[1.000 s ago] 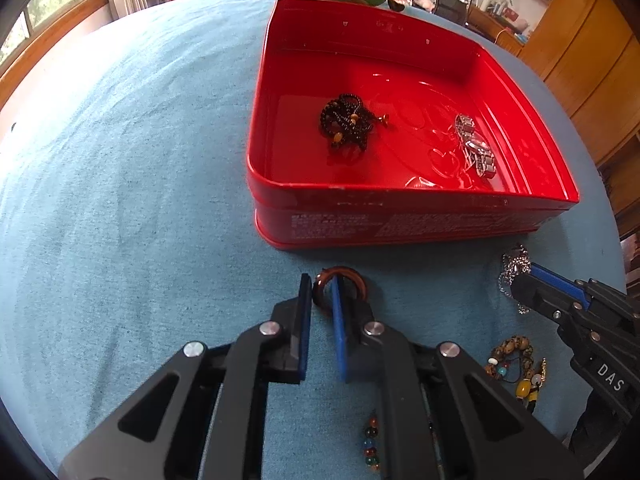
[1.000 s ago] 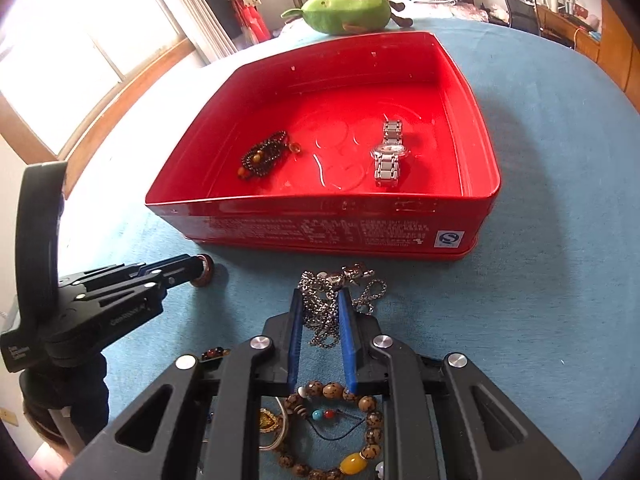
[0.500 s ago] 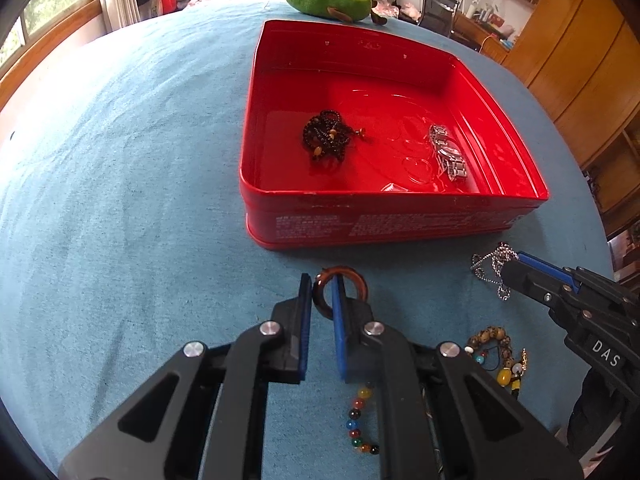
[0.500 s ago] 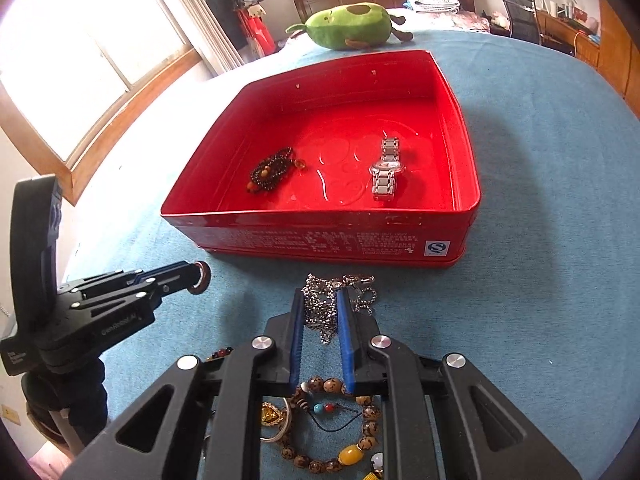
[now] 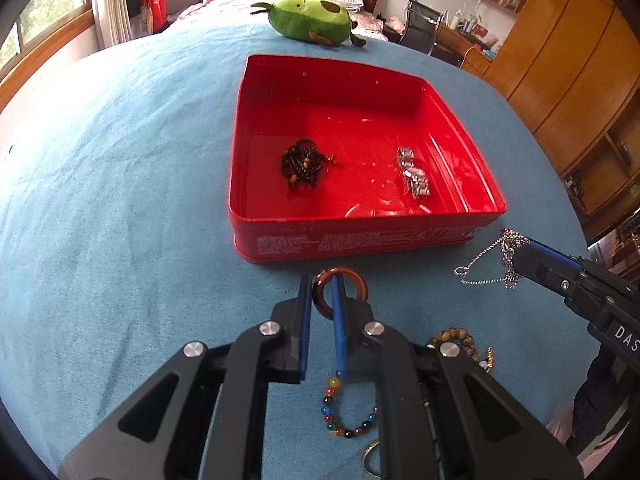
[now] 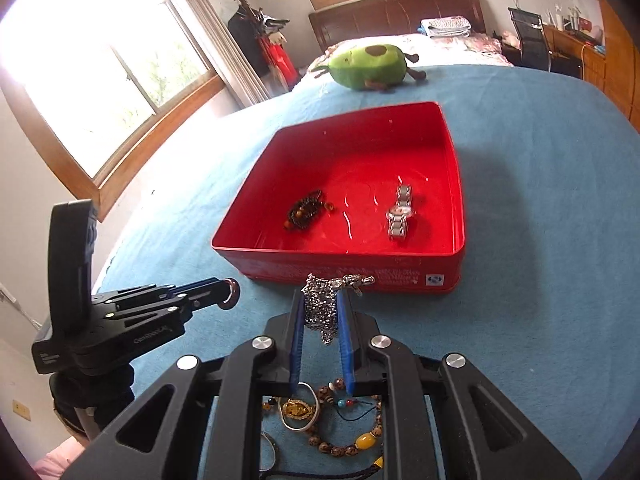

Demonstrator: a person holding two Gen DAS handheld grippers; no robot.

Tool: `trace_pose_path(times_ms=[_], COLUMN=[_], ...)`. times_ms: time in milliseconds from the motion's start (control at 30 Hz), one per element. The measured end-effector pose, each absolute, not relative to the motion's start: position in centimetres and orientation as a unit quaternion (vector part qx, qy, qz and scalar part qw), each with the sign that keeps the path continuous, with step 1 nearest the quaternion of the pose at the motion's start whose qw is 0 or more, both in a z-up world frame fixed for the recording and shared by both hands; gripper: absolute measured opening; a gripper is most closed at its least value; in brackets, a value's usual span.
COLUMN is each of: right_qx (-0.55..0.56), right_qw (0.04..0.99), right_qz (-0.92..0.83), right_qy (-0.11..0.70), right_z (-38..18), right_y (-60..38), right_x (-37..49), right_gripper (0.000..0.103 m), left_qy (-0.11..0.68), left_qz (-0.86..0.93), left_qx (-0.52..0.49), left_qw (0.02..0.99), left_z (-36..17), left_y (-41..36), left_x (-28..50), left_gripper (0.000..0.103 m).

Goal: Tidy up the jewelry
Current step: 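Lower the brown ring into the red tin with the left tool while the right tool releases the chain there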

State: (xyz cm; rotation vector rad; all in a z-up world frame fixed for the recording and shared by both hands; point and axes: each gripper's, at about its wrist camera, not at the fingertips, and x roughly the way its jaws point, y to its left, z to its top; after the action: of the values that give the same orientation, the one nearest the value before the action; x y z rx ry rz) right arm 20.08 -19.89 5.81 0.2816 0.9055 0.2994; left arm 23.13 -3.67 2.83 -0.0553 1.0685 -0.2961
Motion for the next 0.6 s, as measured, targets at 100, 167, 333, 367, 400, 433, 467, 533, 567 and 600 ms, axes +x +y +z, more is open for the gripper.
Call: trace_pose_path(times_ms=[100,167,333,367,400,433,467,533,567,600], right_qx=[0.136,0.133,0.139,0.14,0.139,0.141,0.143,0.143,0.146,0.146], right_qw=[0.882,0.886,0.89,0.892,0.894,0.895,0.895,0.893,0.889,0.887], right_qz=[0.138,0.132,0.122,0.119,0.116,0.114,0.111,0.106,0.105,0.104], right_qy=[0.43,0.425,0.417,0.413,0.41,0.408,0.407,0.414,0.421,0.426], right_z=[6.9,7.8,9.0,9.3,9.3,9.3,9.1,8.3,7.6,7.0], right_y=[-20.4,-20.7,-21.3,-21.4,-21.5,-21.5,-21.5,-21.4,-21.4,-21.4], right_x=[20.7,21.5,24.0,24.9,25.5,26.2,27.1,29.3,30.7,31.6], right_gripper=[0.016,0.016,0.016,0.016,0.016,0.016,0.016,0.016,0.016,0.016], left_qy=[0.504,0.501,0.489,0.486,0.486,0.486,0.488,0.492,0.492,0.494], left_qz=[-0.137,-0.133,-0.129,-0.126,-0.125,-0.128,-0.131,-0.134,-0.135,-0.132], left_qx=[-0.024,-0.019,-0.023,-0.022,-0.024,-0.026,-0.028,-0.033,-0.036,-0.037], left_qw=[0.852,0.855,0.863,0.865,0.865,0.864,0.862,0.859,0.859,0.859], left_z=[4.0,4.9,6.5,6.7,6.7,6.7,6.6,6.1,5.8,5.4], left_y=[-3.7,-3.9,-4.7,-5.0,-5.3,-5.7,-6.0,-6.7,-7.0,-7.3], left_x=[23.5,24.1,26.2,26.9,27.6,28.5,29.3,30.9,31.8,32.7], left_gripper=[0.009,0.009,0.009,0.009,0.009,0.009,0.009,0.009,0.009,0.009])
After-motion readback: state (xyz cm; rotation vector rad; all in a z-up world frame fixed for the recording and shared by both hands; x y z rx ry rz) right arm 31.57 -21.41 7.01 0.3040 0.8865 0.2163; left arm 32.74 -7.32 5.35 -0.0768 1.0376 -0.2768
